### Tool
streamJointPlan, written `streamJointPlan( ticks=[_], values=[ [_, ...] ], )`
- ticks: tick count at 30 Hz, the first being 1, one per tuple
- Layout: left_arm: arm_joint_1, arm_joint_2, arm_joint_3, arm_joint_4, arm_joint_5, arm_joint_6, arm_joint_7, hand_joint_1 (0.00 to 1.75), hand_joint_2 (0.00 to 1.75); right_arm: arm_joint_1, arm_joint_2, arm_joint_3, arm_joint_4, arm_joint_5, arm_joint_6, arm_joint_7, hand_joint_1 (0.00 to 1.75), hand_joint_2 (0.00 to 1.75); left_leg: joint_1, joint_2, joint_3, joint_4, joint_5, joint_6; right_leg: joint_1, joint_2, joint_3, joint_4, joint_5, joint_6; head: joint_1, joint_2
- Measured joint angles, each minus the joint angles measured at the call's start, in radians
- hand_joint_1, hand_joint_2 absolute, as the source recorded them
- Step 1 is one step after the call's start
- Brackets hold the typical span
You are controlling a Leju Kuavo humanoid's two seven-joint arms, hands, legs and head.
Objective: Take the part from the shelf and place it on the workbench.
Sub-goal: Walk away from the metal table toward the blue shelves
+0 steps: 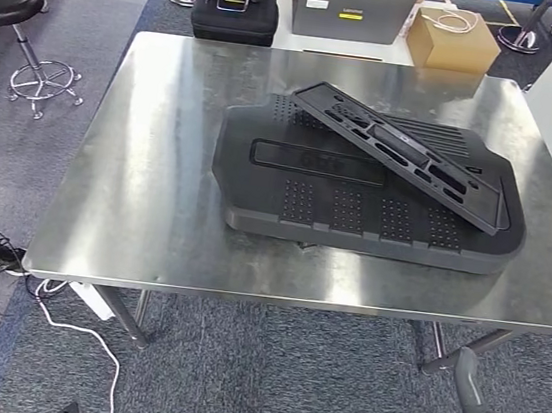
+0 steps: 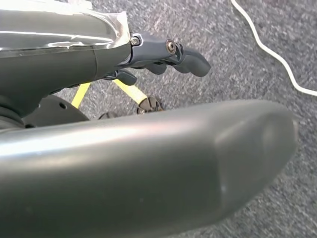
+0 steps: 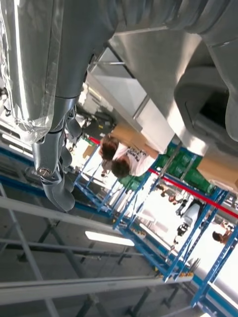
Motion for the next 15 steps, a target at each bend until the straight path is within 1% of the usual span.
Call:
streamJointPlan(
  ticks=[1,2,3,4,5,6,7,8,9,10,11,12,13,14,15],
  values=[
    [0.0,-0.001,0.0,0.0,0.0,-0.001,0.0,0.0,0.0,-0.002,0.0,0.0,0.0,0.0,0.0,0.0,0.0,1.75,-0.002,0.0,-0.005,0.0,0.008,-0.002,0.006,0.001,0.049,-0.077,0.004,-0.012,-0.001,0.0],
    [0.0,-0.003,0.0,0.0,0.0,-0.001,0.0,0.0,0.0,-0.003,0.0,0.0,-0.001,0.0,0.0,0.001,0.0,1.75,0.0,0.0,-0.009,0.0,0.015,-0.007,0.012,0.002,0.079,-0.129,0.003,-0.02,-0.001,0.0],
    [0.0,-0.004,0.0,0.0,0.0,-0.001,0.0,0.0,0.0,-0.003,0.0,0.0,-0.001,0.0,0.0,0.001,0.0,1.75,0.003,0.0,-0.012,-0.001,0.023,-0.013,0.017,0.003,0.095,-0.158,0.0,-0.026,-0.001,0.0],
    [0.001,-0.004,0.0,0.0,0.0,-0.001,0.0,0.0,0.0,-0.002,0.0,0.0,-0.001,0.0,0.0,0.001,0.0,1.75,0.006,0.0,-0.014,-0.004,0.032,-0.019,0.02,0.003,0.095,-0.168,0.007,-0.027,0.0,0.0],
    [0.001,-0.004,0.001,0.0,0.0,-0.001,0.0,0.0,0.0,-0.003,0.0,-0.001,0.0,0.0,0.0,0.001,0.0,1.75,0.009,0.0,-0.018,-0.004,0.032,-0.024,0.02,0.0,0.091,-0.174,0.02,-0.029,0.0,0.0],
    [0.001,-0.003,0.001,0.0,0.0,-0.001,-0.001,0.0,0.0,-0.004,0.0,-0.001,0.0,0.0,0.0,0.001,0.0,1.75,0.009,0.0,-0.024,0.007,0.016,-0.029,0.018,-0.003,0.084,-0.181,0.033,-0.034,0.0,0.0],
    [0.001,-0.003,0.001,0.0,0.0,-0.001,-0.001,0.0,0.0,-0.005,0.0,-0.001,0.001,0.0,0.0,0.001,0.0,1.75,0.01,-0.001,-0.036,0.034,-0.019,-0.034,0.014,-0.006,0.073,-0.186,0.047,-0.036,0.0,0.0],
    [0.001,-0.002,0.002,0.0,0.0,-0.001,-0.001,0.0,0.0,-0.006,0.0,-0.002,0.003,0.0,0.0,0.001,0.0,1.75,0.013,-0.001,-0.051,0.082,-0.07,-0.038,0.011,-0.008,0.059,-0.188,0.06,-0.037,-0.001,0.0],
    [0.001,-0.002,0.002,0.0,0.0,-0.001,-0.001,0.0,0.0,-0.006,0.0,-0.002,0.004,0.0,0.0,0.001,0.0,1.75,0.016,-0.002,-0.067,0.144,-0.121,-0.043,0.01,-0.009,0.043,-0.186,0.07,-0.038,-0.002,0.0],
    [0.001,-0.002,0.002,0.0,0.0,-0.001,-0.001,0.0,0.0,-0.005,0.0,-0.002,0.006,0.0,0.0,0.001,0.0,1.75,0.02,-0.002,-0.079,0.208,-0.156,-0.048,0.009,-0.011,0.026,-0.182,0.08,-0.037,-0.003,0.0],
    [0.001,-0.001,0.003,0.0,0.0,-0.001,-0.001,0.0,0.0,-0.005,0.0,-0.002,0.007,0.0,0.0,0.001,0.0,1.75,0.023,-0.002,-0.082,0.256,-0.166,-0.053,0.008,-0.012,0.009,-0.177,0.089,-0.034,-0.002,0.0],
    [0.001,-0.001,0.003,0.0,0.0,-0.001,-0.001,0.0,0.0,-0.005,0.0,-0.002,0.008,0.0,0.0,0.001,0.0,1.75,0.026,-0.002,-0.073,0.277,-0.154,-0.057,0.006,-0.014,-0.01,-0.169,0.098,-0.031,-0.002,0.0],
    [0.001,-0.001,0.004,0.0,0.0,-0.001,-0.001,0.0,0.0,-0.005,0.0,-0.002,0.009,0.0,0.0,0.002,0.0,1.75,0.029,-0.001,-0.05,0.264,-0.125,-0.062,0.004,-0.015,-0.03,-0.159,0.105,-0.027,-0.002,0.0],
    [0.001,0.0,0.004,0.0,0.0,-0.001,-0.001,0.0,0.0,-0.005,0.0,-0.002,0.01,0.0,0.0,0.002,0.0,1.75,0.033,-0.001,-0.01,0.218,-0.096,-0.067,0.001,-0.015,-0.051,-0.146,0.11,-0.022,-0.002,0.0],
    [0.0,0.0,0.004,0.0,0.0,-0.001,-0.001,0.0,0.0,-0.005,0.0,-0.002,0.011,0.0,0.0,0.002,0.0,1.75,0.037,-0.001,0.038,0.151,-0.085,-0.073,-0.002,-0.014,-0.071,-0.13,0.114,-0.016,-0.003,0.0]
  ],
)
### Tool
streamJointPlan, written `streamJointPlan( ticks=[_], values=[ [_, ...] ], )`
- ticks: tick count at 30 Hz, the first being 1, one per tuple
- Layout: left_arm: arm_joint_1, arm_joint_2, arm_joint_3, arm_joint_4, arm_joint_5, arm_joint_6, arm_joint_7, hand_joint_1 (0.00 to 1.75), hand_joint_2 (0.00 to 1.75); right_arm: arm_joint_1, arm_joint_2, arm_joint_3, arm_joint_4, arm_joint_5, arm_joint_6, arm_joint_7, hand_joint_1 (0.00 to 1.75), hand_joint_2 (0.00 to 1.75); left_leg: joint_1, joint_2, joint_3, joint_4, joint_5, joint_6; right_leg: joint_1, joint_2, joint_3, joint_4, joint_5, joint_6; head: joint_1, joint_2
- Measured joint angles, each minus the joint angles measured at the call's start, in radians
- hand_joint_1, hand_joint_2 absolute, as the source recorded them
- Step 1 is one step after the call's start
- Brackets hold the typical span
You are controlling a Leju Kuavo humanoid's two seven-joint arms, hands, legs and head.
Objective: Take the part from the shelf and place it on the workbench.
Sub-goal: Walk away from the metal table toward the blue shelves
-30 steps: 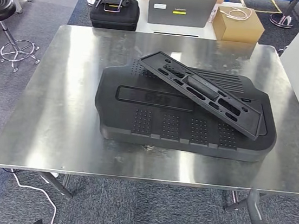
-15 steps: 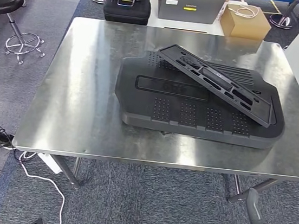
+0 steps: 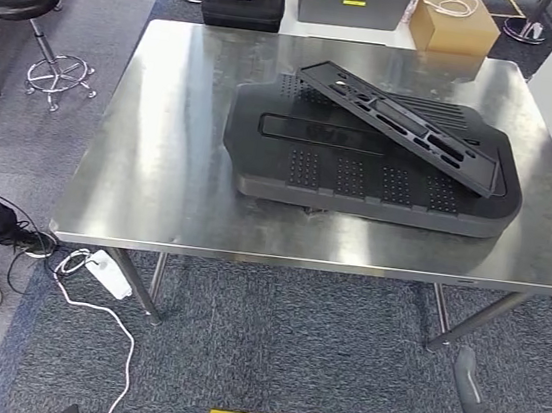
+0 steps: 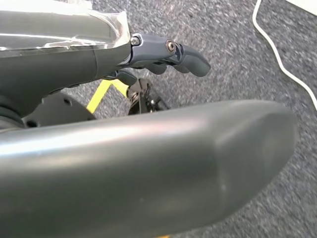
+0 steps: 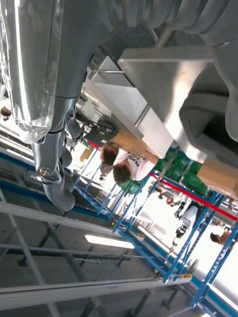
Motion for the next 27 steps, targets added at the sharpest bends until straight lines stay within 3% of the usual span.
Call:
streamJointPlan(
  ticks=[2,3,5,6,7,8,10,11,12,13,14,16,18,20,21,22,23,25,26,27],
  values=[
    [-0.002,0.0,0.0,0.0,0.0,0.0,0.0,0.0,0.0,0.0,0.0,0.0,0.0,0.0,0.0,0.0,0.0,1.75,0.001,-0.001,0.076,-0.12,-0.015,0.004,-0.002,0.001,-0.031,0.031,0.007,0.012,0.001,0.0],
    [-0.003,0.0,0.0,0.0,0.0,0.0,0.0,0.0,0.0,0.0,0.0,-0.001,0.0,0.001,0.0,0.0,0.0,1.75,-0.002,-0.001,0.09,-0.146,-0.029,0.011,-0.002,0.001,-0.039,0.039,0.012,0.019,0.001,0.0],
    [-0.001,0.001,0.001,0.0,0.0,0.0,0.0,0.0,0.0,0.002,0.0,-0.001,0.0,0.001,0.0,0.0,0.0,1.75,-0.006,0.0,0.084,-0.148,-0.025,0.031,-0.005,0.002,-0.044,0.044,0.024,0.031,0.002,0.0],
    [0.0,0.001,0.001,0.0,0.0,0.0,0.0,0.0,0.0,0.003,0.0,-0.001,0.0,0.002,0.0,0.0,0.0,1.75,-0.006,0.002,0.077,-0.146,-0.016,0.041,-0.006,0.003,-0.048,0.051,0.014,0.036,0.002,0.0],
    [0.001,0.001,0.001,0.0,0.0,0.0,0.0,0.0,0.0,0.004,0.0,-0.001,0.0,0.001,0.0,0.0,0.0,1.75,-0.006,0.004,0.068,-0.146,-0.006,0.05,-0.008,0.004,-0.055,0.069,-0.012,0.04,0.003,0.0],
    [0.0,0.001,0.001,0.0,0.0,0.0,0.0,0.0,0.0,0.005,0.0,-0.001,0.001,0.001,0.0,0.0,0.0,1.75,-0.007,0.006,0.056,-0.147,0.005,0.058,-0.01,0.005,-0.067,0.108,-0.058,0.044,0.003,0.0],
    [-0.001,0.001,0.002,0.0,0.0,-0.001,0.0,0.0,0.0,0.005,0.0,0.0,0.001,0.001,0.0,0.001,0.0,1.75,-0.012,0.008,0.027,-0.145,0.028,0.067,-0.01,0.005,-0.095,0.232,-0.157,0.05,0.004,0.0],
    [-0.001,0.001,0.002,0.0,0.0,-0.001,0.0,0.0,0.0,0.006,-0.001,0.0,0.002,0.002,0.0,0.001,0.0,1.75,-0.016,0.008,0.011,-0.145,0.04,0.069,-0.01,0.005,-0.101,0.291,-0.184,0.05,0.004,0.0],
    [-0.001,0.001,0.002,0.0,0.0,-0.001,0.0,0.0,0.0,0.006,-0.001,0.0,0.003,0.002,0.0,0.001,0.0,1.75,-0.021,0.008,-0.004,-0.145,0.051,0.071,-0.009,0.006,-0.093,0.322,-0.184,0.048,0.004,0.0],
    [-0.001,0.002,0.002,0.0,0.0,-0.001,0.0,0.0,0.0,0.006,-0.001,0.0,0.004,0.002,0.0,0.001,0.0,1.75,-0.025,0.008,-0.018,-0.144,0.061,0.073,-0.008,0.006,-0.07,0.318,-0.166,0.042,0.004,0.0],
    [0.0,0.002,0.002,0.0,0.0,-0.001,0.0,0.0,0.0,0.005,-0.001,0.0,0.004,0.002,0.0,0.001,0.0,1.75,-0.03,0.008,-0.031,-0.144,0.072,0.074,-0.004,0.007,-0.03,0.278,-0.139,0.033,0.004,0.0],
    [-0.001,0.0,0.002,0.0,0.0,-0.002,0.0,0.0,0.0,0.004,-0.001,0.0,0.003,0.002,0.0,0.001,0.0,1.75,-0.036,0.006,-0.048,-0.144,0.09,0.074,0.012,0.012,0.086,0.12,-0.11,0.003,0.003,0.0],
    [-0.001,-0.003,0.002,0.0,0.0,-0.004,0.0,0.0,0.0,0.002,-0.001,0.0,0.0,0.002,-0.001,0.001,0.0,1.75,-0.036,0.006,-0.058,-0.145,0.108,0.067,0.027,0.016,0.17,-0.011,-0.118,-0.017,0.001,0.0],
    [0.0,-0.004,0.002,0.0,0.0,-0.005,0.0,0.0,0.0,0.002,-0.001,0.0,-0.001,0.002,0.0,0.001,0.0,1.75,-0.032,0.005,-0.065,-0.147,0.124,0.057,0.032,0.015,0.183,-0.051,-0.112,-0.023,0.001,0.0],
    [0.0,-0.003,0.002,0.0,0.0,-0.005,0.0,0.0,0.0,0.002,-0.002,0.0,0.0,0.002,0.0,0.002,0.0,1.75,-0.031,0.004,-0.071,-0.145,0.121,0.053,0.031,0.012,0.177,-0.057,-0.099,-0.025,0.001,0.0],
    [0.001,-0.003,0.003,0.0,0.0,-0.005,0.0,0.0,0.0,0.001,-0.002,0.001,0.0,0.002,0.0,0.002,0.0,1.75,-0.03,0.002,-0.081,-0.131,0.099,0.048,0.029,0.009,0.167,-0.064,-0.084,-0.029,0.001,0.0],
    [0.002,-0.002,0.003,0.0,0.0,-0.004,0.0,0.0,0.0,0.0,-0.002,0.001,0.001,0.002,0.0,0.004,0.0,1.31,-0.03,-0.001,-0.094,-0.1,0.06,0.044,0.025,0.007,0.154,-0.068,-0.07,-0.031,0.0,0.0],
    [0.002,0.0,0.004,0.0,0.0,-0.003,-0.001,0.0,0.0,0.001,-0.003,0.003,0.002,-0.001,0.0,0.012,0.0,0.44,-0.023,-0.002,-0.124,0.013,-0.04,0.033,0.024,0.004,0.12,-0.063,-0.049,-0.033,-0.001,0.0],
    [0.002,0.0,0.004,0.0,0.0,-0.003,-0.001,0.0,0.0,0.002,-0.005,0.004,0.004,-0.003,0.0,0.017,0.0,0.0,-0.018,-0.002,-0.134,0.076,-0.064,0.028,0.023,0.003,0.102,-0.059,-0.039,-0.03,-0.001,0.0],
    [0.002,0.001,0.004,0.0,0.0,-0.003,-0.001,0.0,0.0,0.003,-0.007,0.007,0.006,-0.007,0.0,0.024,0.0,0.0,-0.013,-0.002,-0.136,0.124,-0.058,0.022,0.022,0.002,0.084,-0.055,-0.03,-0.026,-0.001,0.0]
  ],
)
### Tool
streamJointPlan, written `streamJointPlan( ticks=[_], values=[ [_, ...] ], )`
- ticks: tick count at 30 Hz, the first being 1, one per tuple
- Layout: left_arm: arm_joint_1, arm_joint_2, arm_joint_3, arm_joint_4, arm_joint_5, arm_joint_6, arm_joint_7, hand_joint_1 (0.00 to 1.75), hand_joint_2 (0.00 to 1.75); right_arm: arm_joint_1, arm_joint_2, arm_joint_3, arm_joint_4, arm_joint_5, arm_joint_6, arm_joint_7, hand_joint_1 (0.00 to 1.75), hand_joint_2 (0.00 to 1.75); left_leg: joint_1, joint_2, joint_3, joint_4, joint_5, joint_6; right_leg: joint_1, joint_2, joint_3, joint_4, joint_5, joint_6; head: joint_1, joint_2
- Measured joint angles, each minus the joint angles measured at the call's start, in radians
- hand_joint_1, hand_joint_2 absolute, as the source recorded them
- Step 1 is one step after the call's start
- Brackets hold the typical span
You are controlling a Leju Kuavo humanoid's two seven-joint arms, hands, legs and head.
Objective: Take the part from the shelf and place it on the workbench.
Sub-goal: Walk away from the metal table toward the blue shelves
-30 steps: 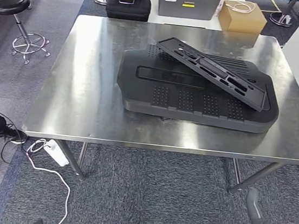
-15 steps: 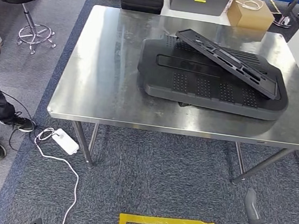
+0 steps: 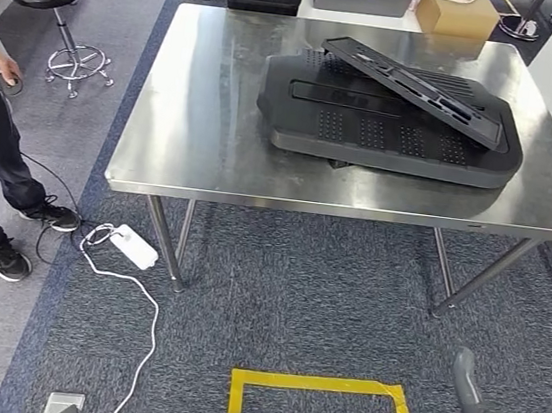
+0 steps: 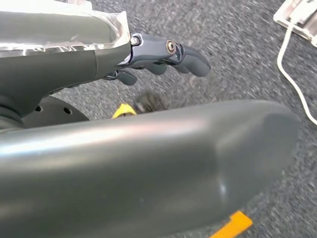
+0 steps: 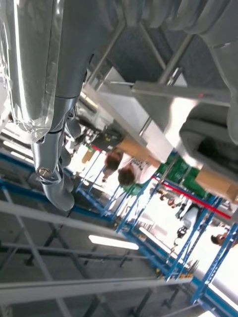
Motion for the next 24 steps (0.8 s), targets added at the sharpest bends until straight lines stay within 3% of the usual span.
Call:
streamJointPlan(
  ticks=[1,3,4,5,7,9,10,12,14,15,16,17,20,21,24],
  values=[
    [0.0,0.0,0.0,0.0,0.0,0.001,0.0,0.0,0.0,0.0,-0.003,0.004,0.002,-0.004,0.0,0.006,0.0,0.0,0.004,0.0,0.007,0.023,0.03,-0.006,-0.002,-0.001,-0.018,0.006,0.008,0.005,0.0,0.0],
    [0.0,0.001,0.0,0.0,0.0,0.002,-0.003,0.0,0.0,0.0,-0.013,0.014,0.005,-0.011,0.0,0.017,0.0,0.0,0.014,0.001,0.07,-0.036,0.097,-0.018,-0.009,-0.002,-0.056,0.029,0.021,0.016,0.0,0.0],
    [-0.001,0.001,0.0,0.0,0.0,0.003,-0.004,0.0,0.0,0.0,-0.018,0.017,0.006,-0.015,0.0,0.02,0.0,0.0,0.018,0.001,0.12,-0.105,0.1,-0.025,-0.011,-0.001,-0.074,0.046,0.023,0.021,-0.002,0.0],
    [-0.002,0.001,0.0,0.0,0.0,0.003,-0.005,0.0,0.0,0.001,-0.023,0.021,0.006,-0.019,0.0,0.022,0.0,0.0,0.02,0.0,0.169,-0.178,0.082,-0.025,-0.013,0.0,-0.089,0.063,0.024,0.027,-0.003,0.0],
    [-0.004,0.001,0.0,0.0,0.0,0.003,-0.007,0.0,0.0,0.001,-0.032,0.023,0.004,-0.024,0.0,0.026,0.0,0.0,0.016,-0.002,0.22,-0.263,0.035,-0.011,-0.013,0.001,-0.109,0.088,0.03,0.038,-0.005,0.0],
    [-0.003,0.001,0.0,0.0,0.0,0.003,-0.007,0.0,0.0,0.004,-0.039,0.023,0.004,-0.026,0.0,0.029,0.0,0.0,0.014,-0.002,0.217,-0.273,0.031,0.013,-0.017,0.003,-0.119,0.097,0.035,0.05,-0.005,0.0],
    [-0.002,0.001,0.0,0.0,0.0,0.003,-0.007,0.0,0.0,0.005,-0.043,0.023,0.004,-0.027,0.0,0.03,0.0,0.0,0.014,0.001,0.212,-0.273,0.038,0.022,-0.02,0.005,-0.126,0.11,0.023,0.056,-0.004,0.0],
    [-0.001,0.001,0.0,0.0,0.0,0.003,-0.007,0.0,0.0,0.007,-0.05,0.024,0.004,-0.029,0.0,0.031,0.0,0.0,0.015,0.008,0.199,-0.274,0.051,0.037,-0.024,0.007,-0.158,0.192,-0.039,0.068,-0.003,0.0],
    [0.0,0.001,0.0,0.0,0.0,0.003,-0.007,0.0,0.0,0.008,-0.054,0.025,0.006,-0.031,0.0,0.032,0.0,0.0,0.012,0.015,0.186,-0.273,0.061,0.041,-0.028,0.007,-0.201,0.324,-0.109,0.077,-0.003,0.0],
    [0.001,0.001,0.0,0.0,0.0,0.003,-0.007,0.0,0.0,0.008,-0.056,0.025,0.007,-0.031,0.0,0.033,0.0,0.0,0.01,0.019,0.182,-0.273,0.064,0.042,-0.029,0.007,-0.209,0.365,-0.124,0.079,-0.003,0.0],
    [0.002,0.001,0.0,0.0,0.0,0.003,-0.007,0.0,0.0,0.009,-0.058,0.025,0.008,-0.031,0.0,0.033,0.0,0.0,0.009,0.024,0.178,-0.273,0.067,0.041,-0.03,0.006,-0.198,0.367,-0.12,0.08,-0.003,0.0],
    [0.002,0.001,0.0,0.0,0.0,0.003,-0.007,0.0,0.0,0.009,-0.059,0.025,0.008,-0.031,0.0,0.032,0.0,0.0,0.008,0.028,0.177,-0.273,0.069,0.041,-0.03,0.005,-0.166,0.326,-0.099,0.078,-0.003,0.0],
    [0.001,0.001,0.0,0.0,0.0,0.003,-0.007,0.0,0.0,0.007,-0.061,0.025,0.007,-0.03,0.0,0.032,0.0,0.0,0.005,0.041,0.175,-0.273,0.072,0.035,-0.022,-0.015,-0.041,0.12,-0.032,0.059,-0.004,0.0],
    [0.001,0.001,0.0,0.0,0.0,0.003,-0.007,0.0,0.0,0.007,-0.062,0.025,0.007,-0.03,0.0,0.032,0.0,0.0,0.004,0.045,0.173,-0.272,0.073,0.031,-0.018,-0.02,-0.024,0.085,-0.028,0.053,-0.004,0.0],
    [-0.001,-0.001,0.0,0.0,0.0,0.003,-0.007,0.0,0.0,0.008,-0.065,0.026,0.006,-0.03,-0.001,0.032,0.0,0.0,0.003,0.056,0.169,-0.272,0.073,0.015,-0.015,-0.013,-0.024,0.062,-0.028,0.038,-0.005,0.0]
  ],
)
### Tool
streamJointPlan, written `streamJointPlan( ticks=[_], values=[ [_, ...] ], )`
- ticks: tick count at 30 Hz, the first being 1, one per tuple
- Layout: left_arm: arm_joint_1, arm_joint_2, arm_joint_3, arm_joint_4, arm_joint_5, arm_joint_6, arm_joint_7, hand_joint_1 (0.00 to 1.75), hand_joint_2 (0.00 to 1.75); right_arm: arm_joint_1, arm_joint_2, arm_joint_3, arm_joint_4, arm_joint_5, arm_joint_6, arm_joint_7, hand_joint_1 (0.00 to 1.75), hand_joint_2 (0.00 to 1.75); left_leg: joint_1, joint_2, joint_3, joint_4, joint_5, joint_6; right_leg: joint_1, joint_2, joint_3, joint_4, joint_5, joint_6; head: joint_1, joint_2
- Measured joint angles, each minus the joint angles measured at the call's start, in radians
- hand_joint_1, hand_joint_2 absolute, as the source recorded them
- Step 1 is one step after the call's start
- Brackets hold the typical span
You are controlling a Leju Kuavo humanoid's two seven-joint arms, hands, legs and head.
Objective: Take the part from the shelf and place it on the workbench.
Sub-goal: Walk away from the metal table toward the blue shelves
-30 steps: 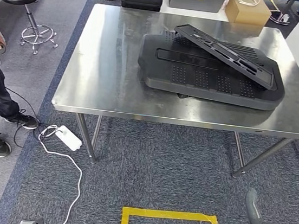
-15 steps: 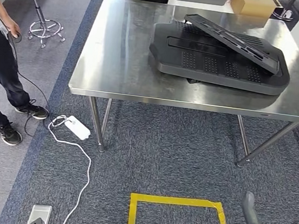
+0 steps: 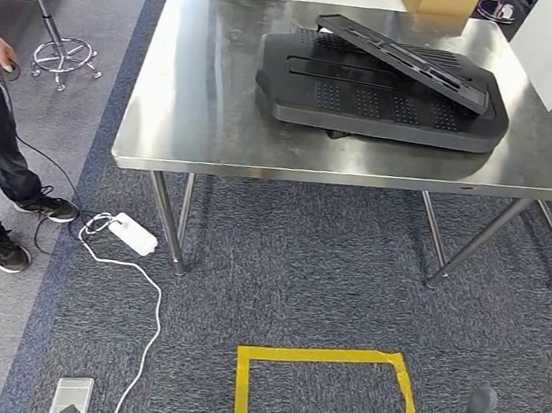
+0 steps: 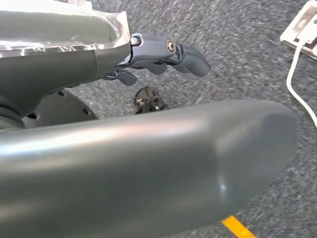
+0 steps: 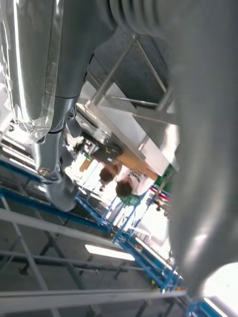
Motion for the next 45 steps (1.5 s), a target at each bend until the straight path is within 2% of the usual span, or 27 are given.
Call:
streamJointPlan(
  ticks=[2,5,6,7,9,11,13,15,17,20,21,22,23,25,27,28,30,32,34,36,37,38,39,41,42,44,45],
  values=[
    [-0.001,0.0,0.0,0.0,0.0,0.0,0.0,0.0,0.0,-0.002,-0.001,0.001,-0.001,0.0,0.0,-0.001,0.0,0.0,0.001,-0.016,-0.013,0.033,-0.03,-0.008,-0.004,0.009,0.001,-0.014,0.009,-0.012,-0.001,0.0],
    [0.002,0.0,0.0,0.0,0.0,0.0,0.0,0.0,0.0,-0.002,-0.001,0.004,-0.001,0.0,0.0,-0.001,0.0,0.0,0.001,-0.044,-0.092,0.21,-0.121,-0.012,-0.003,0.025,-0.008,-0.015,0.017,-0.021,-0.002,0.0],
    [0.004,0.001,0.0,0.0,0.0,0.0,0.0,0.0,0.0,-0.001,-0.001,0.005,-0.001,0.0,0.0,-0.001,0.0,0.0,0.001,-0.046,-0.116,0.26,-0.134,-0.014,-0.002,0.033,-0.011,-0.013,0.017,-0.022,-0.002,0.0],
    [0.005,0.001,0.0,0.0,0.0,0.0,0.0,0.0,0.0,-0.001,-0.001,0.005,-0.001,0.0,0.0,-0.001,0.0,0.0,0.002,-0.047,-0.124,0.277,-0.128,-0.015,-0.002,0.042,-0.014,-0.01,0.018,-0.022,-0.002,0.0],
    [0.005,0.002,0.0,0.0,0.0,0.0,0.0,0.0,0.0,-0.001,-0.001,0.005,-0.001,0.0,0.0,-0.001,0.0,0.0,0.003,-0.053,-0.09,0.198,-0.063,-0.014,-0.002,0.06,-0.016,-0.001,0.016,-0.02,-0.002,0.0],
    [0.005,0.003,0.0,0.0,0.0,0.0,0.0,0.0,0.0,-0.002,-0.001,0.005,0.0,0.0,0.0,-0.001,0.0,0.0,0.008,-0.084,-0.043,0.083,-0.009,-0.011,-0.001,0.077,-0.027,0.016,0.011,-0.014,-0.001,0.0],
    [0.005,0.003,0.0,0.0,-0.001,0.0,0.0,0.0,0.0,-0.001,-0.001,0.005,0.0,0.0,0.0,-0.001,0.0,0.0,0.009,-0.109,-0.031,0.039,-0.002,-0.008,-0.002,0.093,-0.047,0.031,0.012,-0.003,-0.001,0.0],
    [0.004,0.003,0.0,0.0,0.0,0.0,0.0,0.0,0.0,0.002,-0.001,0.006,0.0,0.0,0.0,-0.001,0.0,0.0,0.008,-0.1,-0.036,0.034,0.0,0.0,-0.005,0.105,-0.058,0.036,0.015,0.007,-0.001,0.0],
    [0.003,0.003,0.0,0.0,0.0,0.0,0.0,0.0,0.0,0.003,-0.002,0.007,-0.001,0.0,0.0,-0.001,0.0,0.0,0.011,-0.085,-0.034,0.03,0.005,0.011,-0.006,0.084,-0.071,0.063,-0.005,0.018,0.001,0.0],
    [0.004,0.003,0.0,0.0,0.0,0.0,0.0,0.0,0.0,0.0,-0.004,0.008,-0.001,0.0,-0.001,-0.001,0.0,0.0,0.012,-0.055,-0.034,0.028,0.007,0.018,-0.014,0.04,-0.144,0.23,-0.091,0.037,0.005,0.0],
    [0.005,0.003,0.0,0.0,0.0,0.0,0.0,0.0,0.0,0.001,-0.004,0.009,0.0,0.0,-0.001,-0.001,0.0,0.0,0.012,-0.045,-0.034,0.028,0.007,0.018,-0.018,0.036,-0.168,0.284,-0.109,0.042,0.005,0.0],
    [0.006,0.004,0.0,0.0,0.0,0.0,0.0,0.0,0.0,0.002,-0.004,0.009,0.0,0.0,-0.001,-0.001,0.0,0.0,0.012,-0.036,-0.034,0.028,0.007,0.017,-0.021,0.033,-0.178,0.308,-0.109,0.046,0.005,0.0],
    [0.005,0.004,0.0,0.0,0.0,0.0,0.0,0.0,0.0,0.003,-0.004,0.009,0.001,0.0,-0.001,-0.001,0.0,0.0,0.013,-0.027,-0.033,0.028,0.006,0.016,-0.024,0.03,-0.168,0.292,-0.092,0.048,0.005,0.0],
    [0.003,0.004,0.0,0.0,0.0,0.0,0.0,0.0,0.0,0.003,-0.005,0.009,0.001,0.0,-0.001,-0.001,0.0,0.0,0.014,-0.014,-0.031,0.028,0.004,0.013,-0.025,0.013,-0.1,0.164,-0.03,0.049,0.005,0.0],
    [0.001,0.004,0.0,0.0,0.0,0.0,-0.001,0.0,0.0,0.001,-0.005,0.01,0.001,0.0,-0.001,-0.001,0.0,0.0,0.011,-0.005,-0.029,0.027,0.001,0.003,-0.018,-0.008,-0.045,0.052,0.003,0.041,0.004,0.0],
    [0.001,0.004,0.0,0.0,0.0,0.0,-0.001,0.0,0.0,0.0,-0.005,0.01,0.001,0.0,-0.001,-0.001,0.0,0.0,0.01,0.0,-0.028,0.026,0.001,-0.003,-0.014,-0.013,-0.037,0.03,0.004,0.036,0.004,0.0],
    [0.0,0.003,0.0,0.0,0.0,0.0,-0.001,0.0,0.0,0.001,-0.006,0.009,0.0,0.0,-0.001,-0.001,0.0,0.0,0.012,0.011,-0.025,0.02,0.002,-0.017,-0.007,0.0,-0.04,0.026,0.005,0.022,0.003,0.0],
    [-0.001,0.001,0.0,0.0,0.0,0.0,-0.001,0.0,0.0,0.001,-0.008,0.009,-0.001,0.0,-0.001,-0.001,0.0,0.0,0.016,0.002,-0.027,0.03,-0.012,-0.027,-0.007,0.013,-0.038,0.016,0.013,0.005,0.003,0.0],
    [-0.001,0.0,0.0,0.0,0.0,0.0,-0.002,0.0,0.0,-0.002,-0.009,0.01,-0.002,0.0,-0.001,-0.001,0.0,0.0,0.015,-0.025,-0.062,0.113,-0.065,-0.027,-0.009,0.025,-0.035,0.007,0.02,-0.009,0.002,0.0],
    [0.002,0.001,0.0,0.0,0.0,0.0,-0.002,0.0,0.0,-0.002,-0.009,0.011,-0.001,0.0,-0.001,0.001,0.0,0.0,0.01,-0.042,-0.125,0.245,-0.123,-0.023,-0.005,0.041,-0.036,0.007,0.021,-0.016,0.002,0.0],
    [0.004,0.001,0.0,0.0,0.0,0.0,-0.002,0.0,0.0,-0.002,-0.009,0.012,-0.001,-0.001,-0.001,0.002,0.0,0.0,0.008,-0.046,-0.148,0.288,-0.131,-0.021,-0.003,0.05,-0.036,0.007,0.02,-0.017,0.002,0.0],
    [0.005,0.001,0.0,0.0,0.0,0.0,-0.002,0.0,0.0,-0.002,-0.009,0.012,0.0,-0.001,-0.001,0.003,0.0,0.0,0.007,-0.048,-0.155,0.295,-0.12,-0.019,-0.001,0.06,-0.036,0.008,0.02,-0.018,0.002,0.0],
    [0.005,0.002,0.0,0.0,0.0,0.0,-0.002,0.0,0.0,-0.002,-0.009,0.012,0.001,-0.001,-0.001,0.004,0.0,0.0,0.005,-0.051,-0.144,0.263,-0.09,-0.015,0.001,0.071,-0.035,0.01,0.02,-0.018,0.002,0.0],
    [0.004,0.002,0.0,0.0,0.0,0.0,-0.002,0.0,0.0,-0.003,-0.009,0.012,0.001,-0.002,-0.001,0.007,0.0,0.0,0.004,-0.075,-0.094,0.137,-0.016,-0.006,0.003,0.092,-0.037,0.017,0.016,-0.015,0.002,0.0],
    [0.003,0.002,0.0,0.0,0.0,0.0,-0.002,0.0,0.0,-0.003,-0.009,0.012,0.001,-0.002,-0.001,0.008,0.0,0.0,0.005,-0.089,-0.072,0.083,0.006,-0.004,0.004,0.102,-0.04,0.023,0.014,-0.013,0.003,0.0],
    [0.003,0.003,0.0,0.0,0.0,0.0,-0.003,0.0,0.0,-0.003,-0.01,0.012,0.002,-0.003,0.0,0.01,0.0,0.0,0.004,-0.106,-0.056,0.038,0.014,0.0,0.003,0.117,-0.05,0.03,0.013,-0.004,0.003,0.0],
    [0.002,0.003,0.0,0.0,0.0,0.0,-0.003,0.0,0.0,-0.002,-0.01,0.012,0.002,-0.003,0.0,0.012,0.0,0.0,0.004,-0.101,-0.055,0.033,0.014,0.002,0.001,0.125,-0.053,0.03,0.014,0.001,0.003,0.0]
  ],
)
